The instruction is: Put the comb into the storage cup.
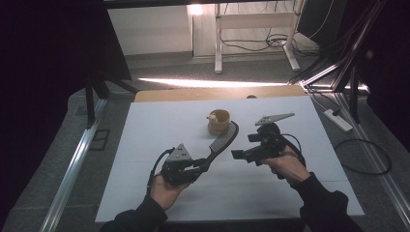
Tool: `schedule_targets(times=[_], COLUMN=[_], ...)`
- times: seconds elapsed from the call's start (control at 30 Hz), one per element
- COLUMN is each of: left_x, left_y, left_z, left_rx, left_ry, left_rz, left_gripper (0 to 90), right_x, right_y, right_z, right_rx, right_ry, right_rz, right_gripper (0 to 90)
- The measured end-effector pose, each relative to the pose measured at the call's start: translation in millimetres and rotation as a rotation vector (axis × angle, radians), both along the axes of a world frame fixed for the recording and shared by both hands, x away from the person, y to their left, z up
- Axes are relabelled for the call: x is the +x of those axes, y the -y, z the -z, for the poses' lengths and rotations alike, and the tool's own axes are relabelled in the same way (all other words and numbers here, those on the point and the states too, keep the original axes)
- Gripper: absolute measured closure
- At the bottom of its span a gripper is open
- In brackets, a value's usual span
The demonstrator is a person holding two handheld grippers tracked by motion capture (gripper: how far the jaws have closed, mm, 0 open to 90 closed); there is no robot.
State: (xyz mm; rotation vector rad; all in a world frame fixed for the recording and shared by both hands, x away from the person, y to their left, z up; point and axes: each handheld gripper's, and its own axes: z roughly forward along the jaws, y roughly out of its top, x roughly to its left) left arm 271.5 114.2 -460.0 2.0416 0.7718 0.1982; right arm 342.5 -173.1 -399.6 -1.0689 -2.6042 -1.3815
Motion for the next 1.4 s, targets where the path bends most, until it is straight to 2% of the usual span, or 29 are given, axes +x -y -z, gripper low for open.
schedule_targets(times=[0.3, 0.73, 0.8, 0.97, 1.0, 1.03, 1.1, 1.2, 1.23, 1.27, 1.3, 1.4], left_x=[-0.7, -1.0, -0.9, -0.8, -0.8, -0.7, -0.5, -0.6, -0.6, -0.7, -0.7, 0.0], left_y=[4.6, 8.9, 9.2, 8.3, 8.3, 8.1, 8.3, 9.1, 9.5, 10.0, 10.2, 10.1], left_z=[-0.6, -0.4, -0.2, -0.4, -0.4, -0.2, 0.2, 0.8, 1.2, 1.5, 1.7, 2.4], left_rx=[-0.001, -0.004, -0.001, -0.002, -0.002, 0.0, 0.002, 0.008, 0.012, 0.018, 0.021, 0.022], left_ry=[0.015, 0.028, 0.031, 0.039, 0.039, 0.041, 0.041, 0.044, 0.045, 0.048, 0.049, 0.05], left_rz=[0.007, 0.011, 0.008, -0.004, -0.004, -0.008, -0.009, -0.01, -0.01, -0.011, -0.012, -0.016], left_gripper=[72.2, 72.3, 72.2, 72.2, 72.2, 72.2, 72.3, 72.2, 72.2, 72.2, 72.2, 72.2], right_x=[9.4, 17.7, 17.9, 18.6, 18.6, 19.1, 19.9, 21.0, 21.8, 24.1, 24.1, 26.1], right_y=[-11.7, -25.2, -25.7, -21.6, -21.6, -20.2, -19.1, -18.2, -17.4, -14.9, -14.9, -12.3], right_z=[1.3, 4.8, 5.1, 3.2, 3.2, 3.2, 3.8, 4.4, 4.8, 5.3, 5.3, 6.6], right_rx=[0.021, 0.021, 0.033, 0.089, 0.089, 0.102, 0.112, 0.124, 0.13, 0.156, 0.156, 0.184], right_ry=[-0.03, -0.07, -0.071, -0.077, -0.077, -0.084, -0.092, -0.104, -0.109, -0.134, -0.134, -0.155], right_rz=[-0.002, -0.007, -0.003, -0.005, -0.005, -0.009, -0.013, -0.009, -0.01, -0.012, -0.012, -0.011], right_gripper=[0.0, 0.0, 6.0, 31.7, 31.7, 38.5, 46.5, 50.8, 53.8, 58.8, 58.8, 67.3])
